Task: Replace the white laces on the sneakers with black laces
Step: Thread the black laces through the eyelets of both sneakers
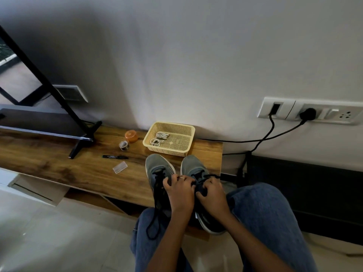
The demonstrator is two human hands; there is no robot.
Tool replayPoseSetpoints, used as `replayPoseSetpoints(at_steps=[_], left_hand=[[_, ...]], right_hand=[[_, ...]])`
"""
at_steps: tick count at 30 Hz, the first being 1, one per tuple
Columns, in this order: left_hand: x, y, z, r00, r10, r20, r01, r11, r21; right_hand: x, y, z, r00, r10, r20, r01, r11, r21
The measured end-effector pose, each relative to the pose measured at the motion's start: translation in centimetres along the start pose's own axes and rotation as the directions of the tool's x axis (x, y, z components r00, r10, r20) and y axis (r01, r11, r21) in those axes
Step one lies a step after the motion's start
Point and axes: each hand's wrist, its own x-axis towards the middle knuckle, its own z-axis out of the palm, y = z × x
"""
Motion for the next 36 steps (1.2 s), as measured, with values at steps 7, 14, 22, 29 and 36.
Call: replayPoseSetpoints(at_steps=[7, 14, 22, 29, 36], left_hand=[[0.6, -0.4, -1.8, 0.995, -0.096, -0.020, 0.097, 0.994, 0.042], [0.2, -4.9, -5.6, 0.889, -0.392, -0.236, 0.373, 0.920, -0.123], [-1.0, -4.9, -5.6, 0.890, -0.385, -0.244, 0.350, 0.920, -0.175], [-0.2, -0.4, -2.2, 0.999, 0.026, 0.039, -0.023, 0.997, -0.069], [0.9, 0.7, -1.5, 0.977, -0.123, 0.172, 0.125, 0.992, 0.001]], right_hand=[[-0.1, 0.0, 0.0, 0.999, 0.036, -0.024, -0.035, 0.999, 0.005], [0.0, 0.1, -0.3, 0.997, 0.062, -0.043, -0.059, 0.997, 0.050], [-0.3, -0.3, -0.1, 0.997, 0.054, -0.056, -0.051, 0.997, 0.051], [-0.2, -0.3, -0.2, 0.997, 0.056, -0.046, -0.055, 0.998, 0.019], [-0.1, -0.2, -0.1, 0.997, 0.071, -0.033, -0.071, 0.997, 0.000]])
